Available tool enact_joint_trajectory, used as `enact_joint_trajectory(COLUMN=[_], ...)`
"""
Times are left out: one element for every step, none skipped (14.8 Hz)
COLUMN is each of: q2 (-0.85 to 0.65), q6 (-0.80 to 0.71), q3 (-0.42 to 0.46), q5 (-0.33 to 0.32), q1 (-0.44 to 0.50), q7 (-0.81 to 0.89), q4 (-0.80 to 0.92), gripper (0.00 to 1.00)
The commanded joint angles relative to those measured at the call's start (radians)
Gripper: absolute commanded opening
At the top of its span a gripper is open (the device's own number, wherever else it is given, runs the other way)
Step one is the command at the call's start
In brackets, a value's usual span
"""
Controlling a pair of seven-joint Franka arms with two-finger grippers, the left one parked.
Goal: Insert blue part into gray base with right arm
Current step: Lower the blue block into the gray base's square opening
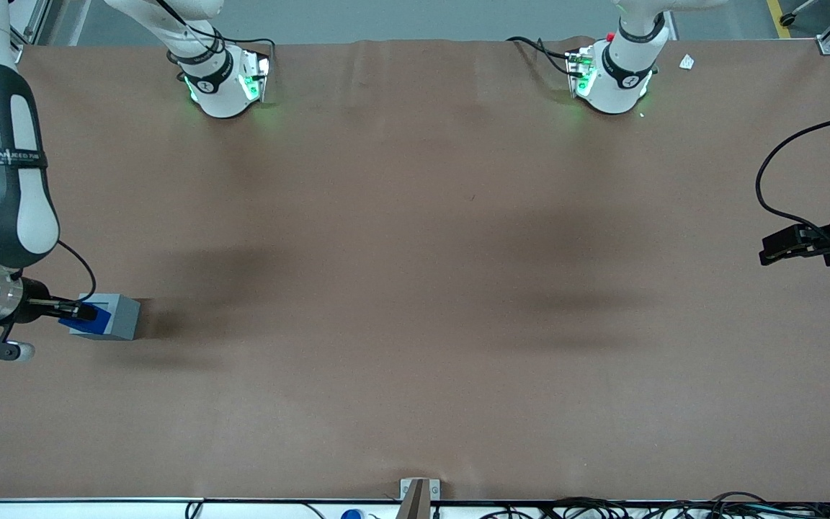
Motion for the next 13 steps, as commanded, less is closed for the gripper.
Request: enact_joint_trajectory(q2=[0.011,0.011,0.011,0.011,0.011,0.011,0.011,0.009,0.009,0.009,0.009,0.009,0.005], q6=[-0.01,-0.01,-0.01,-0.008,0.0,0.009,0.018,0.036,0.052,0.064,0.067,0.067,0.069], q3=[0.014,0.016,0.016,0.016,0.016,0.016,0.016,0.016,0.016,0.016,0.016,0.016,0.016], q5=[0.008,0.008,0.008,0.008,0.008,0.008,0.008,0.008,0.008,0.008,0.008,0.008,0.008], q1=[-0.043,-0.045,-0.055,-0.061,-0.069,-0.069,-0.069,-0.069,-0.072,-0.078,-0.081,-0.081,-0.081], q7=[-0.014,-0.032,-0.046,-0.061,-0.073,-0.077,-0.084,-0.118,-0.158,-0.176,-0.181,-0.182,-0.182], q4=[0.019,0.016,0.011,0.003,-0.01,-0.018,-0.023,-0.033,-0.044,-0.053,-0.055,-0.06,-0.073], gripper=[0.0,0.0,0.0,0.0,0.0,0.0,0.0,0.0,0.0,0.0,0.0,0.0,0.0])
